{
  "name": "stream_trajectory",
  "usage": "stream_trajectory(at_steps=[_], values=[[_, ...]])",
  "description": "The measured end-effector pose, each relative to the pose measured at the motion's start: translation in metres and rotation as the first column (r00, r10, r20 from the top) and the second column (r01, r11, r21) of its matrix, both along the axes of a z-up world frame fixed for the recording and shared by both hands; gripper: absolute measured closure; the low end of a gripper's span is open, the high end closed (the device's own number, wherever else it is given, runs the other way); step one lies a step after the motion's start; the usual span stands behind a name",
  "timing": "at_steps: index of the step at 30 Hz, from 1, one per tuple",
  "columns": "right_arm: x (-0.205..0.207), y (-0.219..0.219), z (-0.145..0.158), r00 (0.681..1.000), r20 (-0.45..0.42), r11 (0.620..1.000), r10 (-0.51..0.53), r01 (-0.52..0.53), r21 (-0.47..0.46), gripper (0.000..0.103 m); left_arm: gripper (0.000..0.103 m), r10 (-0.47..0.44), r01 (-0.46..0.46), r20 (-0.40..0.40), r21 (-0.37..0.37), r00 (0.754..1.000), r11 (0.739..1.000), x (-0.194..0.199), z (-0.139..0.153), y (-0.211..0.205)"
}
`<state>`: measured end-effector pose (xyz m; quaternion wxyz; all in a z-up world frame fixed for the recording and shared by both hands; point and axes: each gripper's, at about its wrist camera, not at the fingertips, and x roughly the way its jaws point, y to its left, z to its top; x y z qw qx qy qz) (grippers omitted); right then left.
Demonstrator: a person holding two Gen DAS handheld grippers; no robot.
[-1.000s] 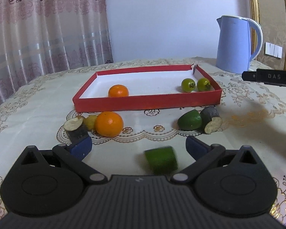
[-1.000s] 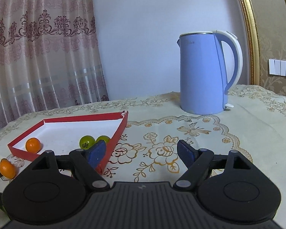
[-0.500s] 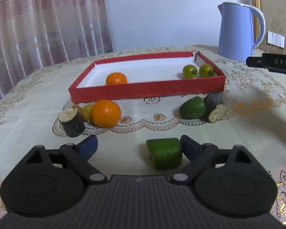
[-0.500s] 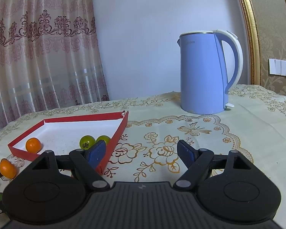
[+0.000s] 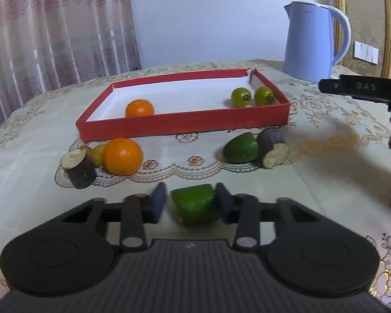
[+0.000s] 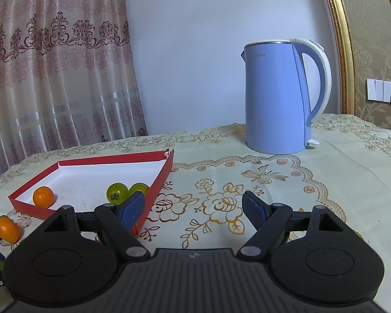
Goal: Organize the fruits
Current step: 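Close the left gripper on the cut green lime piece, then carry the lime piece over the red tray with the left gripper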
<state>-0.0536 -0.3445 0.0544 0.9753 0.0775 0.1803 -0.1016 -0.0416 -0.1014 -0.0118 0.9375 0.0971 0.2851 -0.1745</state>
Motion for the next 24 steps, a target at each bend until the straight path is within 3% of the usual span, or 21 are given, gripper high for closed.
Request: stream_trajectory(at_steps=[12, 24], values=[[0.001, 0.000, -0.001, 1.000, -0.001, 1.000, -0.002, 0.002, 0.002, 0.021, 0.071, 0.049, -0.049, 0.022, 0.006, 0.999, 0.999, 0.003, 0.006, 0.002], [-0.002, 0.001, 0.000, 1.000, 0.020, 1.000, -0.013, 0.013, 0.002, 0.021, 0.071, 0.116, -0.123, 0.133, 0.047, 0.984, 0.991, 0.012, 0.037, -0.002]])
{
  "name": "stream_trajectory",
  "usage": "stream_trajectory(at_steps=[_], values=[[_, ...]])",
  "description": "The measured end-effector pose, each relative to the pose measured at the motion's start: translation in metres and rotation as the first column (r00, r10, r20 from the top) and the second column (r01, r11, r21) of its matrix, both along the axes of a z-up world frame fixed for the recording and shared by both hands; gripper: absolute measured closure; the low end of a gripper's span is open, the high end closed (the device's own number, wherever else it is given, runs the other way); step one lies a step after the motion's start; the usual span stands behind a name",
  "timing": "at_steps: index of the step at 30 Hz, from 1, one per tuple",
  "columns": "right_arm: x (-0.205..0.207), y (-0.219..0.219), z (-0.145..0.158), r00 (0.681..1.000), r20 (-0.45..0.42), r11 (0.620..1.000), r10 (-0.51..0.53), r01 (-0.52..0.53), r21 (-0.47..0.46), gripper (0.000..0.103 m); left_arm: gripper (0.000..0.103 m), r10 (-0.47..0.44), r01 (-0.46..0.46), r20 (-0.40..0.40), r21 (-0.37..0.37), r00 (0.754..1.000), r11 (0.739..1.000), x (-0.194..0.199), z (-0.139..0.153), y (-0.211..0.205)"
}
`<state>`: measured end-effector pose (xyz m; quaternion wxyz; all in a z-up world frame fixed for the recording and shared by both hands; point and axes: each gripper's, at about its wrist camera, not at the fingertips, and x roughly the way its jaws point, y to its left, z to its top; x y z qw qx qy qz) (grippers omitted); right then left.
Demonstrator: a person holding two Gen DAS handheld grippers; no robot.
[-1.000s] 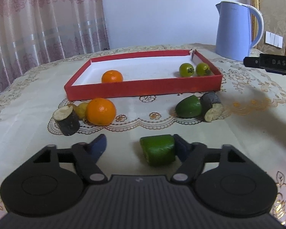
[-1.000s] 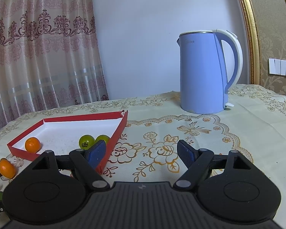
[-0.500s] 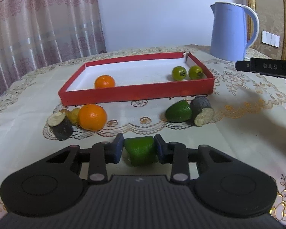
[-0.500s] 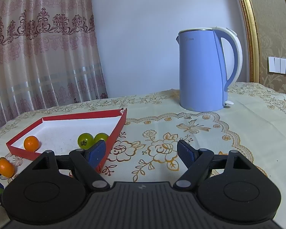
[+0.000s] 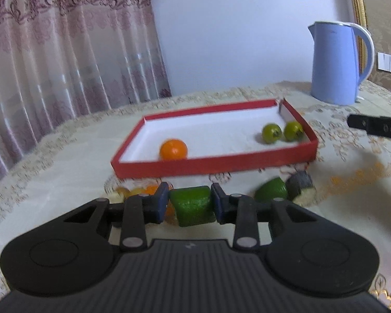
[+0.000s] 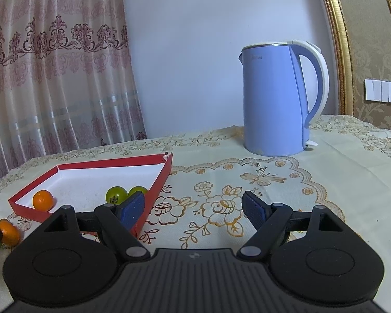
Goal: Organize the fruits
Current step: 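Carry the lime piece over the red tray with the left gripper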
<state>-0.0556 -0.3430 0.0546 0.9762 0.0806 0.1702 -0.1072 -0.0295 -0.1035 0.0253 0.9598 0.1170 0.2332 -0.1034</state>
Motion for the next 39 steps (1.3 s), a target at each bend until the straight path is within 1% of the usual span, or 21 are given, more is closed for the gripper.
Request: stream_trajectory(at_steps=[7, 13, 19, 25, 29, 32, 39], values=[[-0.001, 0.001, 0.001, 1.000, 0.006, 1.000, -0.004, 0.004, -0.003, 0.021, 0.071, 0.028, -0.029, 0.044, 0.014, 0.999, 0.999, 0.014, 0.015, -0.011], [-0.002, 0.001, 0.002, 1.000, 0.010, 1.000, -0.008, 0.008, 0.001, 0.021, 0.070, 0.050, -0.051, 0.080, 0.010, 0.996, 0.999, 0.031, 0.026, -0.023], [-0.002, 0.000, 0.003, 1.000, 0.018, 1.000, -0.011, 0.011, 0.008, 0.021, 0.070, 0.093, -0.094, 0.098, 0.013, 0.991, 0.995, 0.057, 0.027, -0.032], [-0.003, -0.001, 0.004, 1.000, 0.024, 1.000, -0.016, 0.015, 0.017, 0.021, 0.070, 0.107, -0.108, 0.070, 0.012, 0.992, 0.994, 0.087, 0.021, -0.040], [-0.002, -0.001, 0.004, 1.000, 0.020, 1.000, -0.011, 0.010, 0.023, 0.021, 0.070, 0.110, -0.110, 0.010, 0.006, 0.994, 0.994, 0.111, 0.011, -0.048], [-0.002, -0.001, 0.005, 1.000, 0.021, 1.000, -0.005, 0.005, 0.029, 0.021, 0.070, 0.111, -0.111, -0.015, 0.009, 0.994, 0.994, 0.124, 0.001, -0.054], [-0.002, -0.001, 0.005, 1.000, 0.019, 0.999, 0.006, -0.007, 0.050, 0.021, 0.070, 0.110, -0.109, -0.046, 0.021, 0.993, 0.994, 0.143, -0.013, -0.063]])
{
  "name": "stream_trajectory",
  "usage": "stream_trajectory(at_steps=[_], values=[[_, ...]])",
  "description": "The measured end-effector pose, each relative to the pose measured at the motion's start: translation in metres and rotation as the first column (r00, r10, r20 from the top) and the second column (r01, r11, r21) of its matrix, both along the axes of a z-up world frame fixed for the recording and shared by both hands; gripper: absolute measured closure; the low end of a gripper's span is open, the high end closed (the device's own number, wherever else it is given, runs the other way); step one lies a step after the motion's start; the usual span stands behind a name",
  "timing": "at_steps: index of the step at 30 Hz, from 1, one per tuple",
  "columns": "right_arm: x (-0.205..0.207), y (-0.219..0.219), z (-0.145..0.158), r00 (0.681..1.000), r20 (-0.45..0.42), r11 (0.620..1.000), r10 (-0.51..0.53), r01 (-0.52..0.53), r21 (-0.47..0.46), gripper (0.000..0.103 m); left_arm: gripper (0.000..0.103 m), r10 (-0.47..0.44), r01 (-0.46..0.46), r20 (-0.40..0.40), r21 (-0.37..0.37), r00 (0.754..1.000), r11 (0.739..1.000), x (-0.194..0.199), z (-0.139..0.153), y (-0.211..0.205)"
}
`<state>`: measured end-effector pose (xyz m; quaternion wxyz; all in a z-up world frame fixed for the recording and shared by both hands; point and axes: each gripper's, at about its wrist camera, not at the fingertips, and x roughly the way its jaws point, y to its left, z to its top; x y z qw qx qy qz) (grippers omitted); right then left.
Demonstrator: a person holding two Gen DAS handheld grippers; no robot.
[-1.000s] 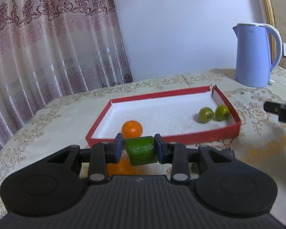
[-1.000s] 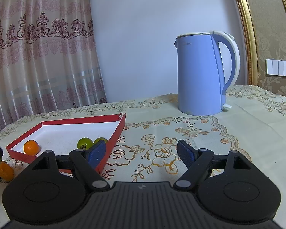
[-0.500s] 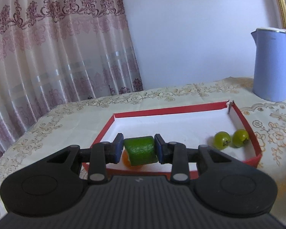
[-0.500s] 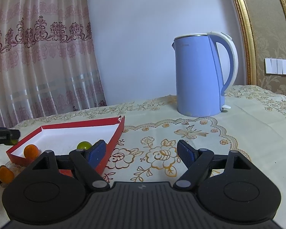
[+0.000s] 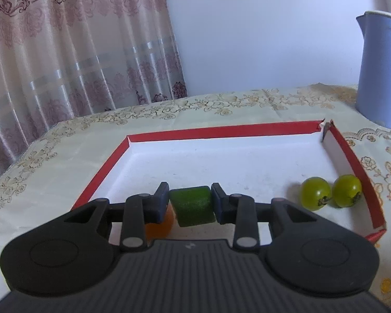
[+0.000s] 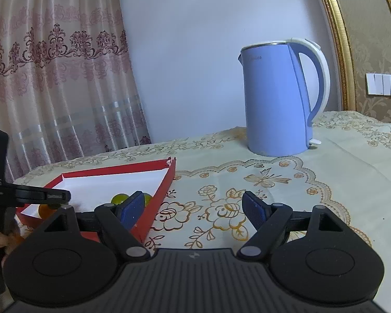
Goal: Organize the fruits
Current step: 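Carry the lime piece over the red tray with the left gripper, then lower the lime piece into the tray and open the left gripper, then lift the left gripper away from the tray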
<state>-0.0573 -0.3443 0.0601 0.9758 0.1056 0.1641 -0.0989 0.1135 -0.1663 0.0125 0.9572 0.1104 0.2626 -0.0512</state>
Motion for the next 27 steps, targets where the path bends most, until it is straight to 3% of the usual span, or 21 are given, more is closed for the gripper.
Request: stream_trajectory(at_steps=[4, 6, 11, 16, 19, 22, 27], values=[[-0.001, 0.002, 0.001, 1.000, 0.004, 1.000, 0.008, -0.008, 0.006, 0.021, 0.069, -0.001, 0.001, 0.000, -0.004, 1.000, 1.000, 0.003, -0.002, 0.000], [-0.001, 0.002, 0.001, 1.000, 0.004, 1.000, 0.008, -0.008, 0.006, 0.021, 0.062, -0.002, 0.002, 0.011, -0.003, 1.000, 1.000, 0.003, 0.000, -0.001], [-0.001, 0.002, 0.001, 1.000, 0.004, 1.000, 0.005, -0.005, 0.006, 0.021, 0.057, 0.000, 0.000, 0.023, 0.001, 1.000, 1.000, 0.002, 0.002, -0.002], [-0.001, 0.001, 0.001, 1.000, 0.003, 1.000, -0.007, 0.007, 0.005, 0.021, 0.031, 0.005, -0.005, 0.047, 0.000, 0.999, 1.000, -0.004, 0.007, 0.001], [0.000, 0.001, 0.001, 1.000, 0.002, 1.000, -0.012, 0.012, 0.003, 0.021, 0.021, 0.000, 0.000, 0.069, 0.002, 0.998, 1.000, -0.014, 0.013, 0.006], [-0.001, 0.000, 0.000, 1.000, 0.003, 1.000, -0.013, 0.013, 0.001, 0.021, 0.007, -0.014, 0.017, 0.086, -0.030, 0.996, 0.999, -0.031, 0.022, 0.022], [-0.002, 0.001, -0.002, 1.000, -0.003, 1.000, 0.017, -0.017, 0.012, 0.021, 0.000, -0.035, 0.049, 0.148, -0.097, 0.988, 0.994, -0.078, 0.038, 0.069]])
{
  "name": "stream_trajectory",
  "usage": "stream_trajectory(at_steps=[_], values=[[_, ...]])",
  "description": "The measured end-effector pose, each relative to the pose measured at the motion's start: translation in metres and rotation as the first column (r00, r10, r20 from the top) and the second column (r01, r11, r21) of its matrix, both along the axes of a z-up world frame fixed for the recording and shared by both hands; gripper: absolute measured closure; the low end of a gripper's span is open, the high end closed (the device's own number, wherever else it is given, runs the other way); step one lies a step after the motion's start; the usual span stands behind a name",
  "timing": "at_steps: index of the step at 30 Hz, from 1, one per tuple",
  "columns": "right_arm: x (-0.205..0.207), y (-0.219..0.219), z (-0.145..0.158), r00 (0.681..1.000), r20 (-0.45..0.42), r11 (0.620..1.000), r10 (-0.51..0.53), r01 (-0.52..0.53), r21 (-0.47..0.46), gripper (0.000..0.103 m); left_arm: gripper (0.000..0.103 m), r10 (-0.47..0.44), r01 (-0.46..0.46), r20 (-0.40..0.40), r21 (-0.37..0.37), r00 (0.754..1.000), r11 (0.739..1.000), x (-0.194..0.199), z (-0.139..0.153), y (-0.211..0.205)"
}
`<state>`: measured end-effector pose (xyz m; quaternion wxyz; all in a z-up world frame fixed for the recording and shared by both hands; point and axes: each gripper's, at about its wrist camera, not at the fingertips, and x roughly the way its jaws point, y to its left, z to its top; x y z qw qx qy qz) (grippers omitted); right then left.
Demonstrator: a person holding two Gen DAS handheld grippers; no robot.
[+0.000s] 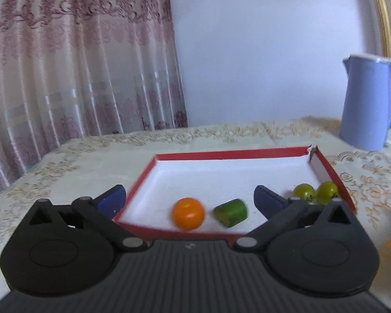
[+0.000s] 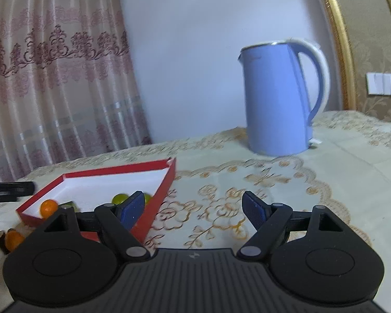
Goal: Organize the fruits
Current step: 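Lift the left gripper away from the tray, then move the right gripper to the dark-skinned cut slice and close on it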
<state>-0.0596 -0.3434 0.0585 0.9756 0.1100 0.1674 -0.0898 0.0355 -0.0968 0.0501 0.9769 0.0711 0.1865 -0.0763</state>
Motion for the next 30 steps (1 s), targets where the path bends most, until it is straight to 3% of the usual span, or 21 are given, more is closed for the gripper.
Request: stream_trajectory(at_steps=[5, 11, 18, 19, 21, 30], values=[[0.000, 0.006, -0.002, 0.998, -0.019, 0.998, 0.057, -0.057, 0.006, 0.021, 0.000, 0.029, -0.025, 0.049, -0.069, 0.998, 0.997, -0.049, -0.004, 0.060], [-0.002, 0.031, -0.002, 0.988, -0.075, 0.991, 0.136, -0.137, -0.002, 0.021, 0.000, 0.149, -0.142, 0.097, -0.072, 0.984, 0.987, -0.079, -0.029, 0.113], [-0.005, 0.074, -0.005, 0.978, -0.134, 0.984, 0.160, -0.170, -0.061, 0.022, 0.000, 0.191, -0.180, 0.095, -0.112, 0.977, 0.977, -0.078, -0.040, 0.131], [-0.004, 0.079, -0.006, 0.978, -0.140, 0.983, 0.157, -0.168, -0.075, 0.033, 0.000, 0.186, -0.174, 0.100, -0.112, 0.977, 0.978, -0.078, -0.040, 0.131], [0.000, 0.088, -0.007, 0.974, -0.170, 0.981, 0.147, -0.166, -0.104, 0.047, 0.000, 0.181, -0.169, 0.110, -0.110, 0.977, 0.980, -0.078, -0.040, 0.131], [0.007, 0.105, -0.009, 0.963, -0.208, 0.976, 0.173, -0.197, -0.098, 0.046, 0.000, 0.171, -0.158, 0.077, -0.155, 0.982, 0.975, -0.074, -0.041, 0.139]])
